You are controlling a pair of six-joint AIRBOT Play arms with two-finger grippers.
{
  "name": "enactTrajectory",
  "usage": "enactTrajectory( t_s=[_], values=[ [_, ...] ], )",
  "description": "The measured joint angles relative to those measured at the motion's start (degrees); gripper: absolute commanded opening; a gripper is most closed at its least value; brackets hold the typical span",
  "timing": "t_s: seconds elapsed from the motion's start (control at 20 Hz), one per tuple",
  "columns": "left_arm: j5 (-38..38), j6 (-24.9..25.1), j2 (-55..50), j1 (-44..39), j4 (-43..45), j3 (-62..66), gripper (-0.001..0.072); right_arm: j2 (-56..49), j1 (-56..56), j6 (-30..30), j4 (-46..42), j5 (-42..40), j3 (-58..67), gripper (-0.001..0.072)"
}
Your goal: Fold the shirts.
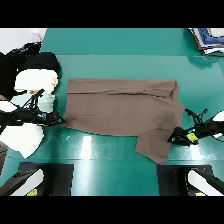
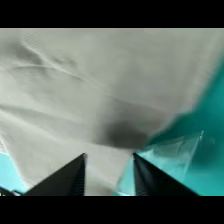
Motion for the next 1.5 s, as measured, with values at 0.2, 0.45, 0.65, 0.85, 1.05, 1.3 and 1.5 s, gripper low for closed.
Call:
enactTrajectory(
  t_s=[0.2, 0.45, 0.65, 0.85, 1.05, 1.3, 1.5],
  values=[
    [-0.3, 0.0, 0.0, 0.0, 0.7, 0.0, 0.0024, 0.0, 2.9, -0.1, 0.6, -3.0, -0.9, 0.0012],
    [-4.2, -1.4, 3.9, 0.0, 6.3, 0.3, 0.0024, 4.5, 3.9, 0.0, -5.2, -0.2, 0.4, 0.0012],
    [-11.7, -3.7, 11.5, 0.0, 10.7, 0.3, 0.0024, 13.3, 4.1, 0.3, -8.3, 7.6, 5.1, 0.0012],
    [-16.8, -6.5, 17.3, -0.1, 10.7, 0.4, 0.0024, 20.2, 4.1, 0.6, -10.2, 12.7, 9.9, 0.0011],
    [-11.5, -7.5, 15.7, -4.9, 8.5, 2.6, 0.0024, 17.5, 4.1, 0.7, -10.9, 12.3, 17.4, 0.0011],
    [1.4, -8.9, 3.5, -10.5, 9.4, 10.6, 0.0026, 3.3, 4.1, 0.8, -10.7, 7.1, 29.6, 0.0012],
    [6.3, -10.1, -8.5, -10.9, 9.5, 18.8, 0.0026, -9.2, 4.1, 0.7, -7.7, 2.5, 40.4, 0.0012]
  ],
)
